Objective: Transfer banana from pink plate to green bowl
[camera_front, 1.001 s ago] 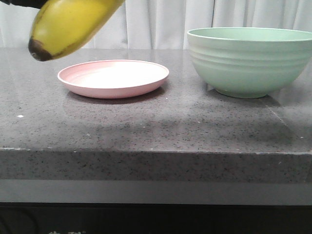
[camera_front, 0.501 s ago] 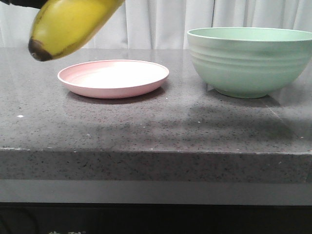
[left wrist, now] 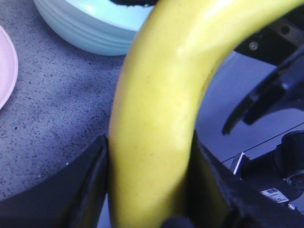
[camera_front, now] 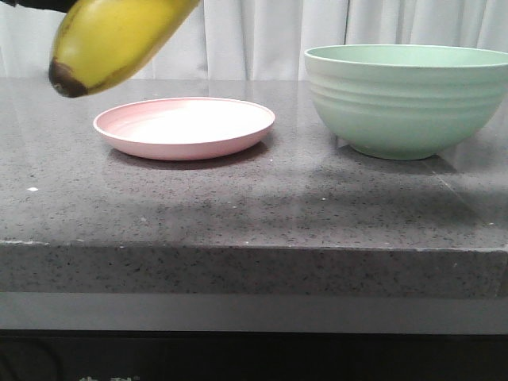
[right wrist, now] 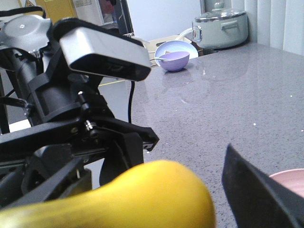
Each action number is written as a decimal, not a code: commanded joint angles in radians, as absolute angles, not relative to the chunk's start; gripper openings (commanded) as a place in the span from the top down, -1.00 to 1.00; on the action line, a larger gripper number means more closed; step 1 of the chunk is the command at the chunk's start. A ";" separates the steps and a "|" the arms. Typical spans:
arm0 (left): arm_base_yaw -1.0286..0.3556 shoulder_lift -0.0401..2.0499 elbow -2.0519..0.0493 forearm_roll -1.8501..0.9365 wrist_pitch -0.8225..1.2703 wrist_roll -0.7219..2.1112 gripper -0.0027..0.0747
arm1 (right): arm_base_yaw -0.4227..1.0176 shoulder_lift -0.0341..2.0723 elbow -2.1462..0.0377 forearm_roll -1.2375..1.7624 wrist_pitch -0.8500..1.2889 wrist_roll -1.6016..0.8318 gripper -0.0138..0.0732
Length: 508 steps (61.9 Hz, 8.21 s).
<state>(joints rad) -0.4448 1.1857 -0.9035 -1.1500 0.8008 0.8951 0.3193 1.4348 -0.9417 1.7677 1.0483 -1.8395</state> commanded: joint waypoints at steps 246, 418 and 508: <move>-0.452 1.089 -0.932 -1.194 0.867 0.898 -0.67 | 0.188 0.956 -1.174 0.097 1.057 -0.039 -0.67; -0.308 0.560 -0.485 -0.164 0.320 0.135 0.98 | 0.188 0.560 -0.830 0.141 0.882 -0.026 0.84; -0.112 -0.032 0.007 -0.031 -0.097 -0.021 0.98 | 0.188 0.560 -0.830 0.141 0.882 -0.026 0.84</move>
